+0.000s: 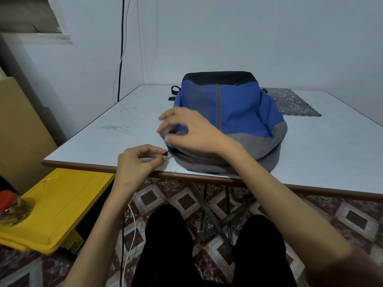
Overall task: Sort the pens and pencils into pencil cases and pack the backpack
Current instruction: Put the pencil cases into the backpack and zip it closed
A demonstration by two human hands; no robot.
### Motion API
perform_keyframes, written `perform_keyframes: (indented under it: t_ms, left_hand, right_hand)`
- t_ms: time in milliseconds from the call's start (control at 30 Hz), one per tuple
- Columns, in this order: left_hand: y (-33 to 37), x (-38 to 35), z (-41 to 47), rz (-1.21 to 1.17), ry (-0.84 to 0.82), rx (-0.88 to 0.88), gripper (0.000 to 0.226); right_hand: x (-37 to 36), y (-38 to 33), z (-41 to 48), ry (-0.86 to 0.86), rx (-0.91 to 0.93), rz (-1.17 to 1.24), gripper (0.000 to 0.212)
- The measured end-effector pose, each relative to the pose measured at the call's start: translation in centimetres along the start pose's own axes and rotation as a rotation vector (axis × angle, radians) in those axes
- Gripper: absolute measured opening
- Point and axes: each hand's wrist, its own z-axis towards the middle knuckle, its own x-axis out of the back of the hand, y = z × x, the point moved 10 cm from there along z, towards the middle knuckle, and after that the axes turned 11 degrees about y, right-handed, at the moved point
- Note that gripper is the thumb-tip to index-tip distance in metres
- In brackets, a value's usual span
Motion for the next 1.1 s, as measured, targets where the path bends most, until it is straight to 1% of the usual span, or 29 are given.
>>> perform_keyframes:
  t_ms: [100,200,267,367,433,467,500,533,567,667,767,833,900,933,1033,1100]
  left_hand:
    - [-0.1,0.1,-0.1,-0.040,0.020,0.046,0.017]
    - [-0.1,0.1,-0.1,-0.048,0.036,0.065,0.031]
    - [0.1,0.0,-0.2,-0.046,0.014,0.050,0.035]
    - [0.3,-0.2,-0.4,-0.072,-0.057,0.026,0.036]
    - [0.7,-0.3,-0.5,-0.118,-0.097,-0.001,0.028]
    - [0.8,-0.1,-0.3,-0.138,-0.094,-0.012,0.020]
    - [0.7,0.1,0.0,-0.147,-0.076,-0.014,0.018]
    - [0.4,0.2,0.5,-0.133,-0.049,-0.009,0.020]
    - [0.1,0.1,1.1,-0.107,-0.026,-0.002,0.020]
    - [-0.1,-1.3,3.2,0.016,-0.023,-0.004,0.006]
    - [0.0,-3.1,4.8,0.139,-0.046,0.003,0.011]
    - [0.1,-3.8,5.2,0.151,-0.050,0.032,0.019]
    - [0.2,-3.7,5.2,0.166,-0.038,0.028,0.034]
    - [0.2,-3.6,5.2,0.162,-0.025,0.020,0.036]
    - [0.3,-3.4,5.2,0.153,0.004,-0.019,0.019]
    - [0.2,-3.3,5.3,0.161,0.016,-0.039,0.018]
  right_hand:
    - [-1.0,-1.1,-1.9,-0.015,0.145,-0.355,0.016]
    - [-1.5,-1.0,-2.5,0.003,0.177,-0.469,0.015]
    - [-1.8,-1.0,-2.6,0.010,0.188,-0.501,0.015]
    - [-2.3,-1.2,-2.9,0.035,0.217,-0.507,0.011]
    - [-2.4,-1.3,-3.1,0.069,0.235,-0.510,0.009]
    - [-2.4,-1.3,-3.1,0.080,0.245,-0.516,0.010]
    - [-2.4,-1.4,-3.2,0.086,0.255,-0.525,0.011]
    - [-2.5,-1.5,-3.2,0.088,0.264,-0.536,0.011]
    - [-2.5,-1.5,-3.2,0.088,0.273,-0.546,0.012]
    - [-2.9,-2.0,-3.4,0.094,0.336,-0.573,0.014]
    - [-2.9,-2.4,-3.5,0.131,0.402,-0.604,0.015]
    - [-2.8,-2.6,-3.6,0.150,0.429,-0.636,0.014]
    - [-2.6,-3.0,-3.9,0.164,0.470,-0.666,0.011]
    - [-2.6,-3.2,-4.0,0.168,0.489,-0.666,0.011]
    - [-2.0,-3.9,-4.5,0.170,0.509,-0.607,0.016]
    - [-1.8,-4.0,-5.1,0.154,0.512,-0.593,0.019]
